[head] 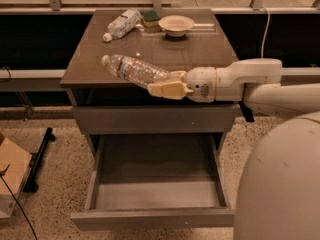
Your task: Place water bottle into middle drawer
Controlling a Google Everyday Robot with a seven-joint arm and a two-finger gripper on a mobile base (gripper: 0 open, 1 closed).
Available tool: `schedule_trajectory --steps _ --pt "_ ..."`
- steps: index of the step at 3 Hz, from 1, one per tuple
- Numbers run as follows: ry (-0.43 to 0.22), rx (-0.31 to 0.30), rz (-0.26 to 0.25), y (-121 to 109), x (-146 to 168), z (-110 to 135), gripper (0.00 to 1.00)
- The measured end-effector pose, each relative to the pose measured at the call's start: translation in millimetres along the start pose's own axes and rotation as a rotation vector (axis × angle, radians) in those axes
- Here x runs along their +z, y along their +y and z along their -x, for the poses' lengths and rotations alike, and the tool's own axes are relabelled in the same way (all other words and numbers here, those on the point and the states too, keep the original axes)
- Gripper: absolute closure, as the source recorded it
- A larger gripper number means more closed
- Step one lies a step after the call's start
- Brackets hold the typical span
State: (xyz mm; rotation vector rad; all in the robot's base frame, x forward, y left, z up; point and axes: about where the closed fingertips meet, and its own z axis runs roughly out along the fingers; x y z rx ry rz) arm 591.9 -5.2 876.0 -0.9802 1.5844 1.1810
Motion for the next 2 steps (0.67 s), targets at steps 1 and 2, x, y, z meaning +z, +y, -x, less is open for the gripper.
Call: schedule_trajectory --steps 1,2 --pt "0.06 0.032 0.012 26 -6 -30 1.0" --pt "0.108 0.115 -0.008 56 -13 -76 1.0"
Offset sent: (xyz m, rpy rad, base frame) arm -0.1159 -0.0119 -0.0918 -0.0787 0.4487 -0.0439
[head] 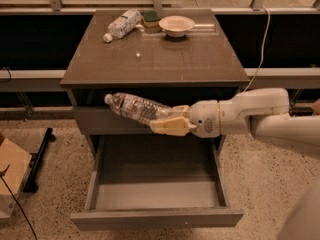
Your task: Place water bottle into middle drawer
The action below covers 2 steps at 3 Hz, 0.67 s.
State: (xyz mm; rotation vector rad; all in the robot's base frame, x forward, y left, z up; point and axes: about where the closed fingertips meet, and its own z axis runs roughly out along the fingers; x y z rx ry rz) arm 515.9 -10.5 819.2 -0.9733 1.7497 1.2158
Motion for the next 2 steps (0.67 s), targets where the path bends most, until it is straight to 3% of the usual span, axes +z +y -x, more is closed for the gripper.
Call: schedule_trajectory --steps 1,2 --pt "0.007 0.109 -0.039 8 -2 -40 1.0" --pt "-0.006 0.201 -0.153 3 -3 -83 1.0"
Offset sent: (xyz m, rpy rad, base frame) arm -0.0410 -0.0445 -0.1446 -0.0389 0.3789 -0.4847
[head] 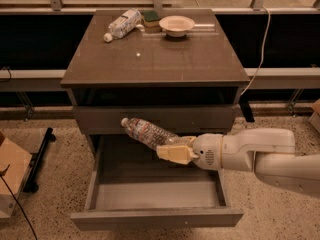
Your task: Place water bottle into middle drawer
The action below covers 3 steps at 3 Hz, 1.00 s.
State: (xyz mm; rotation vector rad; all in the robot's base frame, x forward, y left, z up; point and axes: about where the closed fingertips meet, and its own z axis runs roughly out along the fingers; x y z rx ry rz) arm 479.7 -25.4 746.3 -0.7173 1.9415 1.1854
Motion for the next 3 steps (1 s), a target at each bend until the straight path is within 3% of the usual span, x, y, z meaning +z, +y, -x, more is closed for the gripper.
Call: schedule_trajectory --steps 1,2,3 --pt "-0.023 0.13 -0.173 -40 1 -52 1.0" --pt "-0.047 0.187 -0.263 -74 2 -80 1.0" --pt "-0.1 0.219 -0.303 -86 1 -69 1.0"
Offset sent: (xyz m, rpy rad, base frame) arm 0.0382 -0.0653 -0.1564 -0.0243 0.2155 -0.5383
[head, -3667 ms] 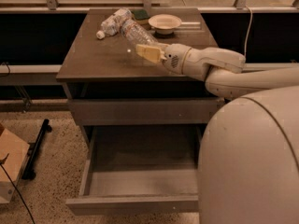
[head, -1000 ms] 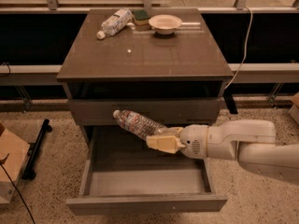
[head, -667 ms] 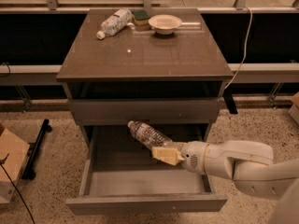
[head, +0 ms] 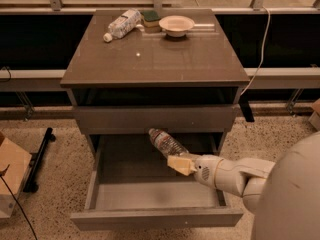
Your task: Place water bottle into middle drawer
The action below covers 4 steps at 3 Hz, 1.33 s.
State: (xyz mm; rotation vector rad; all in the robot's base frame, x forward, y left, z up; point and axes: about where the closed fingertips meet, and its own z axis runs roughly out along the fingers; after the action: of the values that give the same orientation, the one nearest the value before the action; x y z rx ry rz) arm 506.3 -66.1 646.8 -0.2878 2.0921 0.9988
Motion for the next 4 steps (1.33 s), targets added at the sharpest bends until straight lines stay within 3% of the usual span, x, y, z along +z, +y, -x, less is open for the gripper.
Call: schedule_trajectory --steps 1,2,4 --pt "0.043 -0.014 0.011 -3 7 -16 1.0" --pt "0.081 0.01 0.027 -15 18 -37 1.0" --pt "0.142 0.099 0.042 -55 51 -87 1.0"
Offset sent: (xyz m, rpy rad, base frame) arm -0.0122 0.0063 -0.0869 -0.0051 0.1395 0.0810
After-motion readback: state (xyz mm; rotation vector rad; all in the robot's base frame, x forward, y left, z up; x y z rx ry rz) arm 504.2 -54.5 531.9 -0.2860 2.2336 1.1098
